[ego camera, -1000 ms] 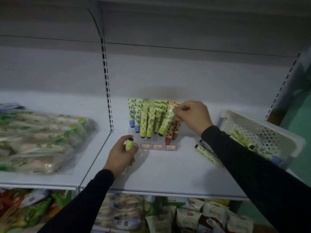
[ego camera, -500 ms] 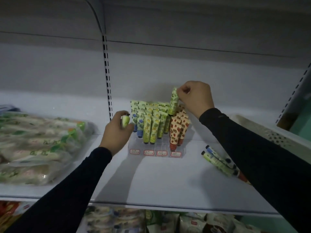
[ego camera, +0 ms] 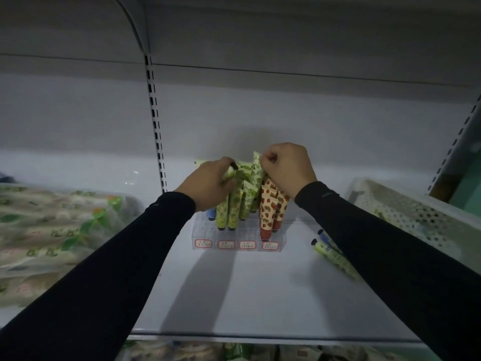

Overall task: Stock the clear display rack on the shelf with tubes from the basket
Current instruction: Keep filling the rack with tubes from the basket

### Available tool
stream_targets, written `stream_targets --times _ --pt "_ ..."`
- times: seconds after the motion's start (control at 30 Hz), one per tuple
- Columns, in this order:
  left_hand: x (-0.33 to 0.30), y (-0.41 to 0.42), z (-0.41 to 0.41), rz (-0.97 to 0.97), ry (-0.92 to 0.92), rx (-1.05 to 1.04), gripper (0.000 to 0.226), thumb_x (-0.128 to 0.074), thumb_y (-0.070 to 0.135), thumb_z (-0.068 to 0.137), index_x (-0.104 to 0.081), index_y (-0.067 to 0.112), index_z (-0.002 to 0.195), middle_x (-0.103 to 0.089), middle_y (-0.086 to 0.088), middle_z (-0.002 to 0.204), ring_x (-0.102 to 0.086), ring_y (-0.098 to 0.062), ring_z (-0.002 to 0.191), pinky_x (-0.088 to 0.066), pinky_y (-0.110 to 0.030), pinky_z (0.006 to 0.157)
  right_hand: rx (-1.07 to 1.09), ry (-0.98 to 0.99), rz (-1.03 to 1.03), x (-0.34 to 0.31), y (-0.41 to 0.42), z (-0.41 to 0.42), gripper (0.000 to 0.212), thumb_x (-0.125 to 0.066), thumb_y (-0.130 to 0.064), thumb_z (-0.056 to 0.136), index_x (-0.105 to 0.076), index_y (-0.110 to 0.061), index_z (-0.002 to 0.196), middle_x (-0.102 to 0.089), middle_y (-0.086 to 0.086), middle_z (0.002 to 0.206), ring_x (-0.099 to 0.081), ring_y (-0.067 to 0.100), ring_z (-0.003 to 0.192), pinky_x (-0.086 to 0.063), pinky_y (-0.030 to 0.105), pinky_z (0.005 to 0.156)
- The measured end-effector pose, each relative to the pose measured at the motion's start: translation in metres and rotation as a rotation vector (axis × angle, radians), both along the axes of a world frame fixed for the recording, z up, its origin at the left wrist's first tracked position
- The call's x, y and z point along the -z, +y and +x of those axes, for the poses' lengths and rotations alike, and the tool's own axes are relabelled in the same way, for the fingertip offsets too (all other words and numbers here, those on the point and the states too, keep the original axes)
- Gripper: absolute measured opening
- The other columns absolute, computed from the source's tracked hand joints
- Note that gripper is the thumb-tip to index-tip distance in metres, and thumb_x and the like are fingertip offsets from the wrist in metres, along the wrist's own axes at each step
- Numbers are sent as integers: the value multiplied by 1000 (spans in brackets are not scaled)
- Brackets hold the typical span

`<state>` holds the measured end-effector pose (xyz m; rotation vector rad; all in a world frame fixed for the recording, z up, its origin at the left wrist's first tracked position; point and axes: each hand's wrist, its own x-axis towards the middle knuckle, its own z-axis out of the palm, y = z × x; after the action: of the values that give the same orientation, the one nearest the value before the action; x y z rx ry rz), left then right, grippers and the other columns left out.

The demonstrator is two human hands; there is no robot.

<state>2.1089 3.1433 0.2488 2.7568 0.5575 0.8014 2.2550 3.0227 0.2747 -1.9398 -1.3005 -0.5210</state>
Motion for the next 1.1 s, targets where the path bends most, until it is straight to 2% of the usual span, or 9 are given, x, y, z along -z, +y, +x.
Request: stream_targets --times 0.17,0.3,0.37,0.47,0.6,0.87,1.03,1.1 --pt "15 -13 6 142 -49 89 28 -53 20 98 -52 10 124 -62 -11 115 -52 -29 106 -40 -35 86 8 -25 -38 11 6 -1 24 -57 -15 91 -69 -1 75 -67 9 75 -60 23 72 -50 32 71" --pt "23 -15 11 203 -25 42 27 -52 18 97 -53 6 121 -61 -15 115 -48 -33 105 -36 -40 86 19 -31 -78 19 8 2 24 -57 -18 91 -68 -5 75 -67 6 76 -60 21 72 -50 33 69" --pt "22 -13 10 172 -22 27 22 -51 18 97 -52 7 116 -61 -14 112 -47 -32 103 -37 -39 85 42 -44 -123 22 8 3 25 -57 -22 92 -66 -8 73 -63 2 77 -57 19 72 -45 29 64" --pt "17 -11 7 76 -81 9 26 -51 20 98 -52 8 121 -61 -14 112 -49 -32 108 -39 -38 86 54 -66 -156 27 8 1 26 -56 -23 93 -61 -14 69 -56 0 76 -52 17 71 -35 25 61" --pt "14 -10 5 23 -79 9 29 -50 24 100 -51 9 125 -61 -12 118 -48 -30 112 -37 -34 86 55 -57 -159 33 9 1 24 -56 -21 92 -69 -9 75 -60 2 77 -57 19 73 -39 26 61" --pt "17 -6 4 6 -116 -5 30 -49 25 100 -52 10 126 -60 -10 122 -48 -28 114 -33 -28 87 80 -78 -155 36 8 0 25 -54 -22 93 -72 -9 80 -64 5 83 -57 21 77 -41 26 62" --pt "17 0 0 1 -134 -62 30 -50 23 100 -52 12 127 -60 -11 122 -47 -30 116 -36 -34 90 83 -127 -138 41 6 -2 26 -53 -20 94 -68 -8 76 -50 -1 75 -45 16 76 -30 25 63" --pt "18 2 -1 0 -140 -91 30 -51 21 99 -53 12 128 -60 -12 122 -46 -31 116 -37 -35 91 78 -150 -153 46 3 -4 26 -54 -20 94 -67 -8 74 -48 -2 73 -45 17 78 -28 24 65"
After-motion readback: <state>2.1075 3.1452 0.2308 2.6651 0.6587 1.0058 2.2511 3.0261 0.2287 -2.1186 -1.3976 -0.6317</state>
